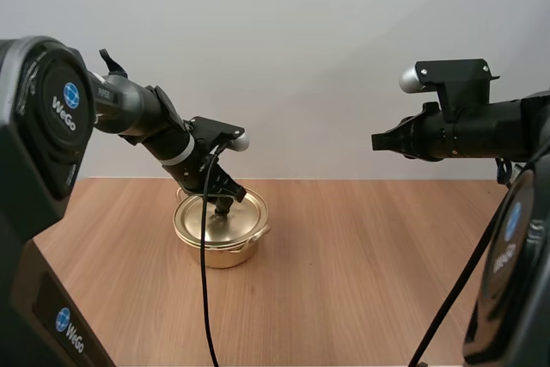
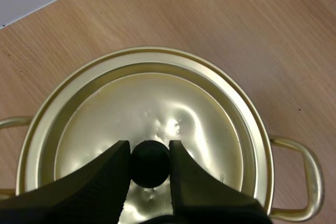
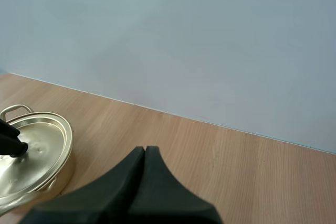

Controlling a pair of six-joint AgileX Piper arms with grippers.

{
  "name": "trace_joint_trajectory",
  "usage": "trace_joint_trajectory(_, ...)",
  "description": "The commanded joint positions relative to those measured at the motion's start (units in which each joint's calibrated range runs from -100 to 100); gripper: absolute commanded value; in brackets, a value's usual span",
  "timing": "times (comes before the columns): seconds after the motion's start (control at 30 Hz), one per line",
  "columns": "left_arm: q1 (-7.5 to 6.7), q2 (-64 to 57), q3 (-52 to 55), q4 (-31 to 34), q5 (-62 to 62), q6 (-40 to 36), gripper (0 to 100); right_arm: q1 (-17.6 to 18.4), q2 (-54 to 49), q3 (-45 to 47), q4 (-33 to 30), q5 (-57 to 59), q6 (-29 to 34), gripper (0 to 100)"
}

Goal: Open the pot, put the car inside, and close it

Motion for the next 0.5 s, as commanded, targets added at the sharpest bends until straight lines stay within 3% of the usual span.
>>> trace_joint_trajectory(0.0,0.00,-0.39,0.12,-0.13,0.86,-0.08,37,-0.02,-0.08,0.02,-0.01,0.00,-0.05,0)
trace_joint_trajectory(0.13,0.00,-3.94,0.12,-0.26,2.33,-1.10,100,-0.02,-0.08,0.02,-0.12,0.00,-0.05,0)
trace_joint_trajectory(0.33,0.00,-17.51,0.12,-1.74,1.28,-4.06,100,-0.02,-0.08,1.29,3.27,0.44,-2.39,0)
trace_joint_trajectory(0.47,0.41,-33.59,3.61,-15.18,0.12,0.26,100,-0.02,-0.08,4.64,5.86,4.46,-10.00,0)
